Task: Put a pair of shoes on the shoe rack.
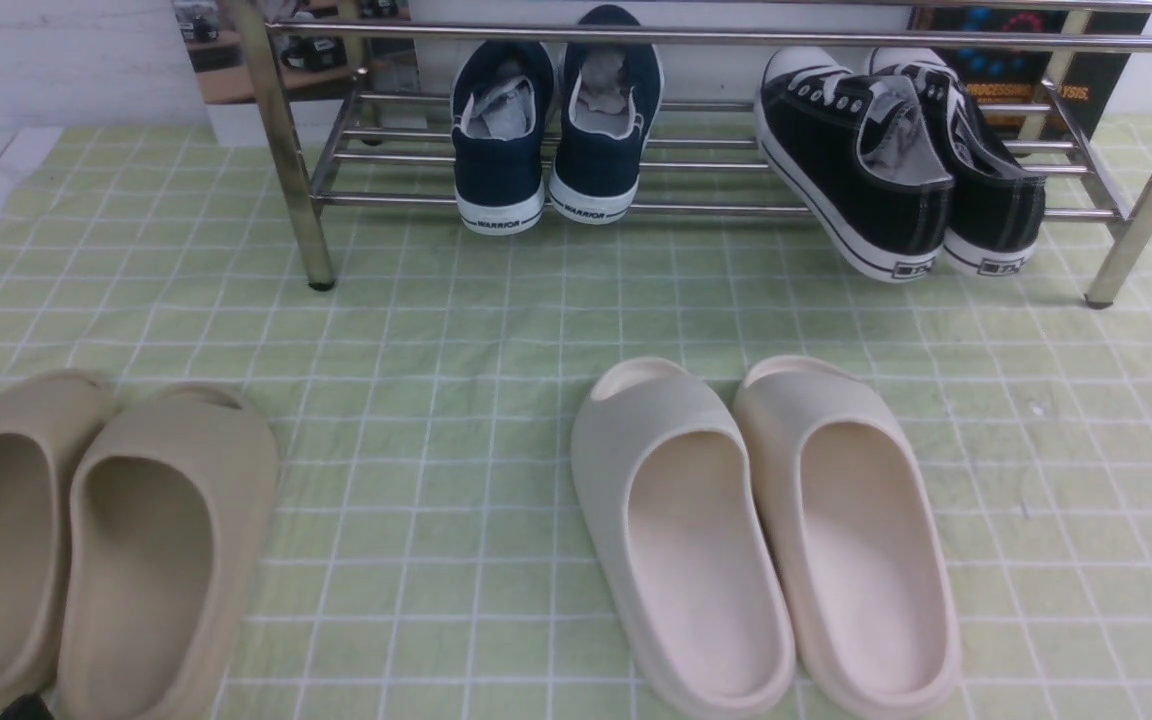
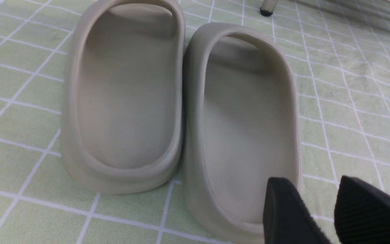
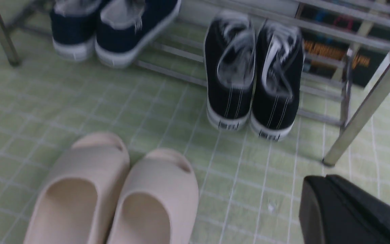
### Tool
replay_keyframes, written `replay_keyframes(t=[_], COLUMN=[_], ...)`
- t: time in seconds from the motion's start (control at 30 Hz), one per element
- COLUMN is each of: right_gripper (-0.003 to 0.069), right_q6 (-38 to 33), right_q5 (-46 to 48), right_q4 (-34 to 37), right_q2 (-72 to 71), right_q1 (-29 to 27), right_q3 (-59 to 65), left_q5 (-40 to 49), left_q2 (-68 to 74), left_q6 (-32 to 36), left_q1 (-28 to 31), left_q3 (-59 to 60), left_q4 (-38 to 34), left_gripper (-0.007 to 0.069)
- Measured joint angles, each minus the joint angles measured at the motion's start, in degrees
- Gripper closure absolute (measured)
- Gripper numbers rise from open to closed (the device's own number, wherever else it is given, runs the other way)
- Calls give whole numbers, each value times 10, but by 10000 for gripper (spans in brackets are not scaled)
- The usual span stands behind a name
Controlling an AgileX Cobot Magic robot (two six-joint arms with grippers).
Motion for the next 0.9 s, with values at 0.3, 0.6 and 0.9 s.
replay_keyframes(t=[0.3,0.6,0.9], right_gripper=[664,662,664], right_q6=[0,2,2], right_q5=[-54,-39,-66], right_q4=[1,-4,21], right_q2=[-142,-161,-164], right_q1=[0,0,0], right_q3=[118,137,172], left_q5=[0,0,0], left_q2=[0,0,0], left_q6=[0,0,0], left_q1=[0,0,0], left_q3=[0,0,0], left_q4=[0,0,0], left_gripper=[386,386,386])
